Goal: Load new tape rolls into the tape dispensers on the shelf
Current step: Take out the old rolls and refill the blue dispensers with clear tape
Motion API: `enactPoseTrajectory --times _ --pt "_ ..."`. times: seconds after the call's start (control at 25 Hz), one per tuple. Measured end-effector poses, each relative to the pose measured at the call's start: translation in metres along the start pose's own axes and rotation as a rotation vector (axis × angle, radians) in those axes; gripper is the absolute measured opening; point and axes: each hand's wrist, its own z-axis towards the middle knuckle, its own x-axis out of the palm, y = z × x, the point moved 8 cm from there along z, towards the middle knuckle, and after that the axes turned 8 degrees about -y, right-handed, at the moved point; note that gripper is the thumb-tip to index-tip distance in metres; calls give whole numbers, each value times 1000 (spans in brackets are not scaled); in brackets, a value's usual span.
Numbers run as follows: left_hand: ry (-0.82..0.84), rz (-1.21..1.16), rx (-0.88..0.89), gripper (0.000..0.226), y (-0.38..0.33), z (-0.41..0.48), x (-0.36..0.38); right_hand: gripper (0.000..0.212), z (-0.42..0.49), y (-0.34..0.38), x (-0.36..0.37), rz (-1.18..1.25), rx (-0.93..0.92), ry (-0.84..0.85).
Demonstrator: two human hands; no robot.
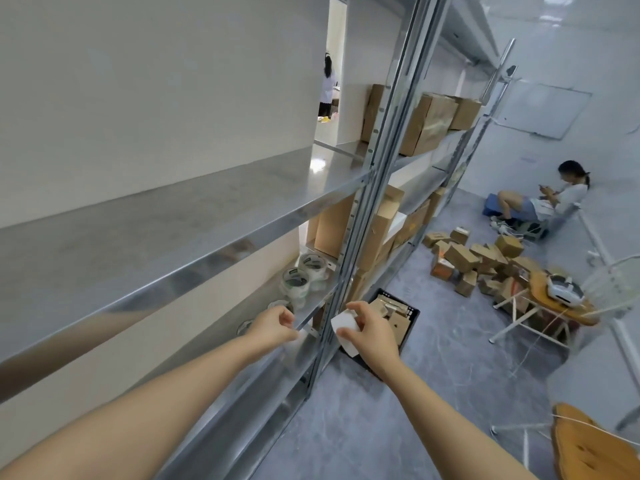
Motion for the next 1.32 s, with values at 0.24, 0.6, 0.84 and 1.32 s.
enactPoseTrajectory --times 0.24,0.6,0.84,1.32 --pt "-51 -12 -121 25 15 75 24 46 92 -29 32 -5 -40 109" --pt "-210 455 -100 25 -3 190 58 46 231 -61 73 -58 -187 305" --pt "-227 989 -217 34 10 226 75 44 267 -67 93 -57 -321 448" --pt "-666 383 -340 23 16 122 -51 43 231 -2 195 -351 -843 660"
